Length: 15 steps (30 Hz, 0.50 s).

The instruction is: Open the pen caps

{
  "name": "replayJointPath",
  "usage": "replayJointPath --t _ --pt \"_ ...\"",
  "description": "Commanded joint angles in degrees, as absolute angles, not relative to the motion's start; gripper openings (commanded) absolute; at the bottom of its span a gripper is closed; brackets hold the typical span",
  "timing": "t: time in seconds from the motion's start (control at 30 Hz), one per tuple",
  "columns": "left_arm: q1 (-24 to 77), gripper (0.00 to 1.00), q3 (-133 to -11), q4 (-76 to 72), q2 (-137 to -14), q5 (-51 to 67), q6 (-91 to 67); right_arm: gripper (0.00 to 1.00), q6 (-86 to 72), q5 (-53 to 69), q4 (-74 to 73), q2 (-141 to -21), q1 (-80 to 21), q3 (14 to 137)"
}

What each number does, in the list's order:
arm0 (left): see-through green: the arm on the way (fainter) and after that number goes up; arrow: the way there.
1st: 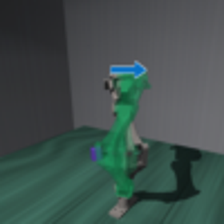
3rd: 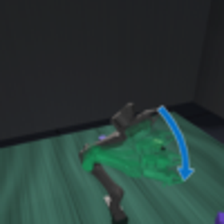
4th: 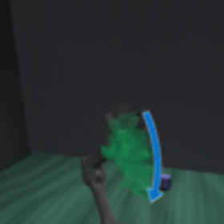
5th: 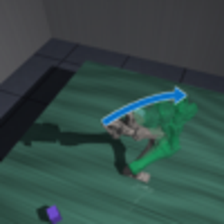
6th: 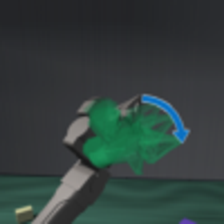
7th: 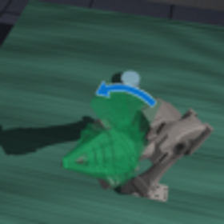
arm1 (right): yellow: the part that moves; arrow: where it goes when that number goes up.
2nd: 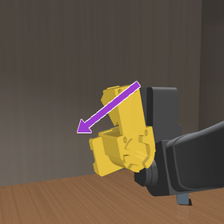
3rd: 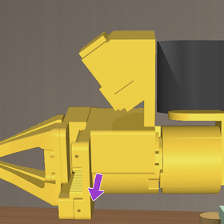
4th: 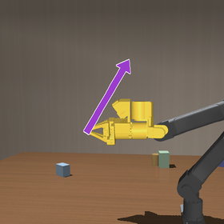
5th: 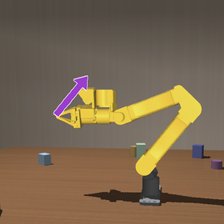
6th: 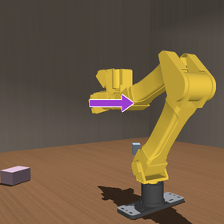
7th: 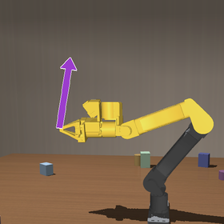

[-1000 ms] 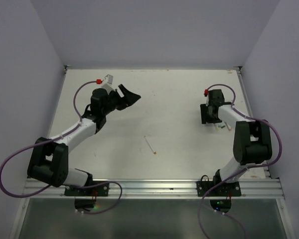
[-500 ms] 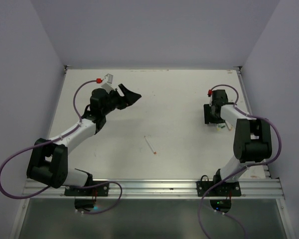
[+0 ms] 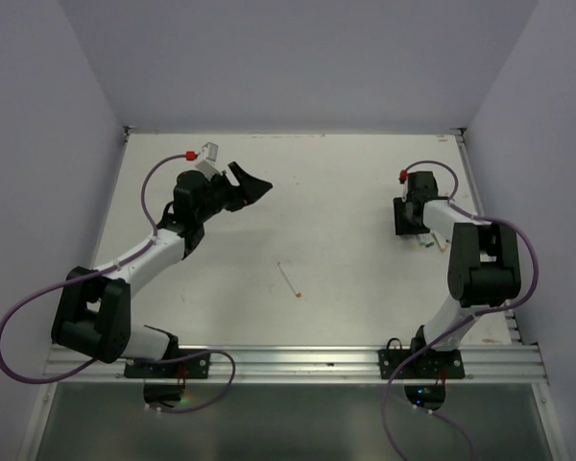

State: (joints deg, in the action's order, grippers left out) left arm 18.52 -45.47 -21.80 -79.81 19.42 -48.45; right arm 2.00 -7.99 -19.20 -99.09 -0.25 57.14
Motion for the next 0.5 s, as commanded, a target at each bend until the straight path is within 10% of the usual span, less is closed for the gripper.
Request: replayJointPath --t 0.0,0.17,0.33,0.47 --pt "18.9 0.8 -46.14 -23.99 -78.4 20.39 -47.28 0.47 2.02 -7.29 -19.25 -101.95 -0.26 55.63" --pt "18.9 0.8 -45.88 -23.91 -78.49 20.57 -47.2 0.42 2.2 -6.77 -20.21 -103.26 -0.18 56.86" --pt "18.9 0.8 -45.26 -23.64 -78.4 20.3 -46.76 0.0 2.37 -4.66 -20.22 -103.8 -0.18 56.52" --pt "18.9 0.77 -45.09 -24.08 -79.8 22.05 -46.85 0.0 1.93 -2.11 -20.04 -101.61 -2.18 56.42"
